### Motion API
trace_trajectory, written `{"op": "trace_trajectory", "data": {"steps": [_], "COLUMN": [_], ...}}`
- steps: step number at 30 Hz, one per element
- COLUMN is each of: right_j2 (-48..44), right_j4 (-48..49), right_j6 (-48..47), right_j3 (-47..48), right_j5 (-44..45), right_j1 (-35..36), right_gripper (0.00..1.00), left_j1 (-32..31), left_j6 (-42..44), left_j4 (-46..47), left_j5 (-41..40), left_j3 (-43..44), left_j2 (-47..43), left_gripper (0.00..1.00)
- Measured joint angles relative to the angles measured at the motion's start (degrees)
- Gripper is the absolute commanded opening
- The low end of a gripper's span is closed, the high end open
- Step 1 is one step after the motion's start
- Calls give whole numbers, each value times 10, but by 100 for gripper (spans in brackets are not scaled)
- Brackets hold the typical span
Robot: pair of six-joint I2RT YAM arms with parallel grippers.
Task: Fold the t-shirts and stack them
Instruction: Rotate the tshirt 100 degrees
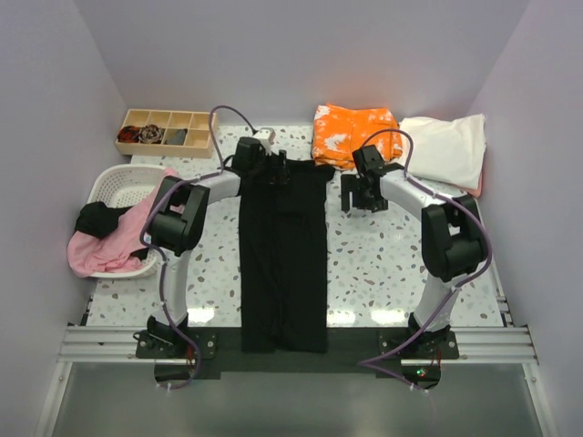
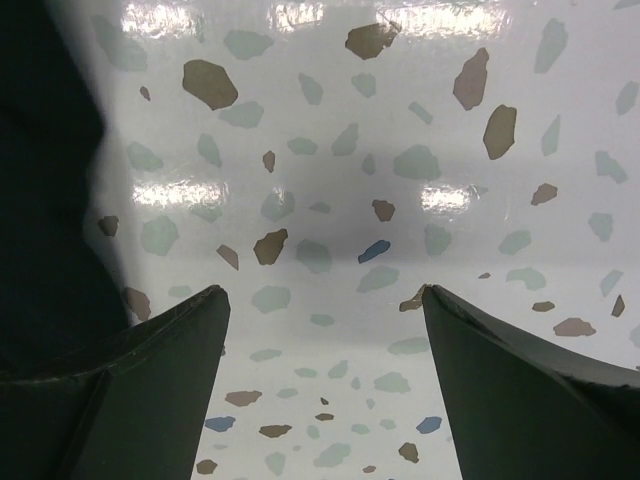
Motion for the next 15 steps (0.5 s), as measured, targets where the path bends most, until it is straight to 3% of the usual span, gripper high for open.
{"op": "trace_trajectory", "data": {"steps": [9, 15], "right_j2": [9, 29], "right_j4": [-1, -2], "right_j6": [0, 0], "right_j3": [0, 9], "right_j5": [-17, -29], "right_j1": [0, 0], "right_gripper": [82, 82], "left_j1": [65, 76], "left_j6": [0, 2], "left_j4": [-31, -73], "left_j5": [-28, -41], "left_j3": [19, 146], "left_j2": [2, 75], "left_gripper": [100, 100]}}
